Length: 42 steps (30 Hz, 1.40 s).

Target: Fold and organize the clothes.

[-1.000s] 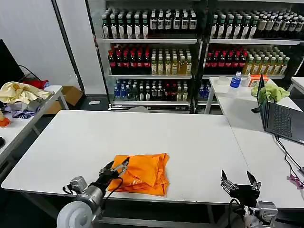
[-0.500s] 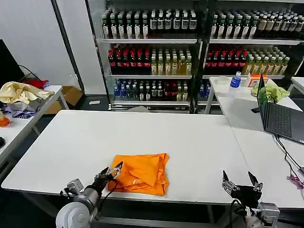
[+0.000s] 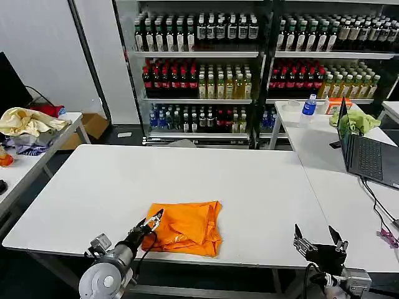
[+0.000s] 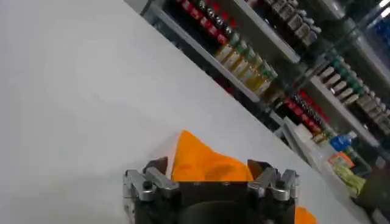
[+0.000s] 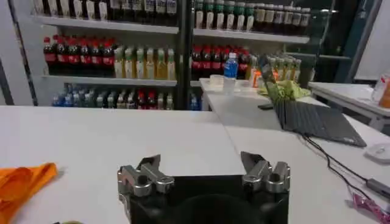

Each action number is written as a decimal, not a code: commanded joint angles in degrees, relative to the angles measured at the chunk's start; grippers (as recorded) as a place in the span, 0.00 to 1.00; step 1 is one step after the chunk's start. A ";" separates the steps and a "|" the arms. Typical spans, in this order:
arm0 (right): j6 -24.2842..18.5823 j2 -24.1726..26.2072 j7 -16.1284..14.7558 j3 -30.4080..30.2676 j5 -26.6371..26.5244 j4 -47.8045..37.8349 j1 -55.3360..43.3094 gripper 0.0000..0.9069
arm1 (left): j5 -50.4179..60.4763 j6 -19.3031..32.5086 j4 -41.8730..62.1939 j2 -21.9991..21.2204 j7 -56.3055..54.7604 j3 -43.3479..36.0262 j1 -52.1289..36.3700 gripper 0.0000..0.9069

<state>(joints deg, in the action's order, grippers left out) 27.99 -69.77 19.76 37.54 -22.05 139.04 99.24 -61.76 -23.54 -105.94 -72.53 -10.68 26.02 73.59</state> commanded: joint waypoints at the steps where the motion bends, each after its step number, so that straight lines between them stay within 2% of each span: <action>1: 0.16 0.06 0.08 0.14 0.01 0.43 0.09 1.00 | -4.16 -0.13 1.99 -1.22 -1.07 0.74 0.88 0.64; 2: 0.20 0.09 0.10 0.17 0.01 0.55 0.09 1.00 | -4.13 -0.12 2.11 -1.23 -1.06 0.80 1.11 0.60; 6: 0.34 0.15 0.11 0.29 -0.03 0.94 0.13 1.00 | -4.02 -0.08 2.05 -1.31 -0.90 0.89 2.29 0.27; 9: 0.38 0.20 0.13 0.40 -0.04 1.14 0.24 1.00 | -3.98 0.05 1.92 -1.47 -0.81 0.85 3.03 0.19; 12: 0.41 0.22 0.14 0.44 -0.04 1.28 0.35 1.00 | -4.29 0.21 1.88 -1.71 -0.78 1.02 3.13 0.16; 23: 0.56 0.40 0.21 0.56 -0.11 1.56 0.35 1.00 | -7.79 0.79 1.47 -2.78 -0.41 2.40 2.62 0.13; 27: 0.67 0.36 0.26 0.88 -0.51 1.72 0.24 1.00 | -8.40 0.55 -0.34 -1.51 -0.57 5.01 2.68 0.06; 32: 0.78 0.61 0.34 1.42 -1.40 1.76 -0.08 1.00 | -9.56 -0.17 -3.99 4.76 -1.25 11.65 1.59 0.02; 36: 0.93 0.66 0.44 1.27 -2.03 1.62 -1.00 1.00 | -9.54 -1.26 -3.69 17.52 -1.11 20.09 -2.43 0.01; 42: 0.99 0.39 0.48 -0.25 -2.00 0.88 -3.08 1.00 | -9.58 -1.78 -1.80 33.52 0.56 28.19 -6.81 0.01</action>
<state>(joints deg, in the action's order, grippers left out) 28.94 -69.28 20.22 38.35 -23.79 140.42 97.93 -70.59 -24.84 -107.23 -63.51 -11.47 39.21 73.02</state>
